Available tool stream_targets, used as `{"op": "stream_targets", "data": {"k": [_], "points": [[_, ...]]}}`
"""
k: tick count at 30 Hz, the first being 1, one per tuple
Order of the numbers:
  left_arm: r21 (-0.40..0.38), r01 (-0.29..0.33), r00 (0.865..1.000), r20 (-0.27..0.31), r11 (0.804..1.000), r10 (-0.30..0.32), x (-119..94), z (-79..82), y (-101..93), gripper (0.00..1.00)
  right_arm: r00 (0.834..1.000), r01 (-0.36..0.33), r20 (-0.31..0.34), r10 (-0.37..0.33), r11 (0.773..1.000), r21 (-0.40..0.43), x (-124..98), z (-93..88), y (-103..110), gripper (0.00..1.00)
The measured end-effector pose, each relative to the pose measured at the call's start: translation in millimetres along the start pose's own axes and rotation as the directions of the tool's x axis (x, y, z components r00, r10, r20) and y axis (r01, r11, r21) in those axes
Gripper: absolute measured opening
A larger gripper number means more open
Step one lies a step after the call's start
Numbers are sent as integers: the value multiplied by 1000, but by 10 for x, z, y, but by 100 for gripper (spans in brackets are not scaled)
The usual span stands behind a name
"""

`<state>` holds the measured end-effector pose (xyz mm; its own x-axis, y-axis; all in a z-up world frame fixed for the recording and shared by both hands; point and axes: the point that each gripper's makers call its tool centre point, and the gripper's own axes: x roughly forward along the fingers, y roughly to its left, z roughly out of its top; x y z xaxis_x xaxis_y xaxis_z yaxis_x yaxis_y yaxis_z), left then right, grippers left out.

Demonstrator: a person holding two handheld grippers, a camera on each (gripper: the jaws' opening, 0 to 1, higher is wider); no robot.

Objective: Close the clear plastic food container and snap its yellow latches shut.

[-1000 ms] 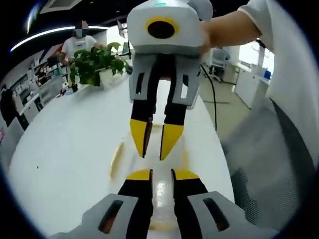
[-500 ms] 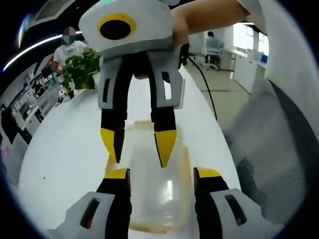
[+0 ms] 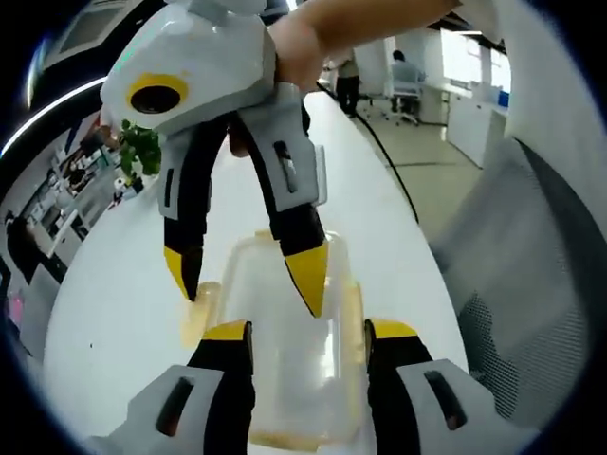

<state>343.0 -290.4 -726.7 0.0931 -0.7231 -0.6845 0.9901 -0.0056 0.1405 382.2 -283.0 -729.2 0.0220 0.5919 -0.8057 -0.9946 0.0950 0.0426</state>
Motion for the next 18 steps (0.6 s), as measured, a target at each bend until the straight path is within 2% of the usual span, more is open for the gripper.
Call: {"op": "stream_targets", "data": {"k": [1, 3, 4, 6, 9, 12, 14, 18], "points": [[-1, 0, 1000, 2, 1000, 0, 1, 2, 1, 46, 999, -45, 6, 45, 999, 11, 9, 8, 69, 53], [-11, 2, 1000, 8, 1000, -2, 3, 8, 6, 46, 999, -40, -4, 40, 999, 6, 30, -13, 24, 54], [-12, 2, 1000, 7, 1000, -2, 5, 7, 9, 46, 999, -51, -2, 51, 996, 67, 48, -10, 33, 55], [-11, 1, 1000, 7, 1000, -1, 15, 11, 17, 47, 1000, -31, -5, 31, 999, 31, 47, 5, -27, 55], [-9, 0, 1000, 4, 1000, 0, 24, 12, 30, 48, 999, -34, -12, 35, 999, 25, 48, 37, -41, 51], [-4, 6, 1000, 3, 1000, -6, 27, 15, 27, 47, 999, -30, -27, 31, 999, 15, 55, 34, -61, 53], [-2, 14, 1000, 1, 1000, -14, 33, 24, 31, 47, 997, -65, -35, 64, 998, -16, 61, 37, -3, 48], [12, 22, 1000, -10, 1000, -22, 59, 39, 25, 48, 996, -71, -50, 70, 997, -23, 68, 55, -15, 48]]}}
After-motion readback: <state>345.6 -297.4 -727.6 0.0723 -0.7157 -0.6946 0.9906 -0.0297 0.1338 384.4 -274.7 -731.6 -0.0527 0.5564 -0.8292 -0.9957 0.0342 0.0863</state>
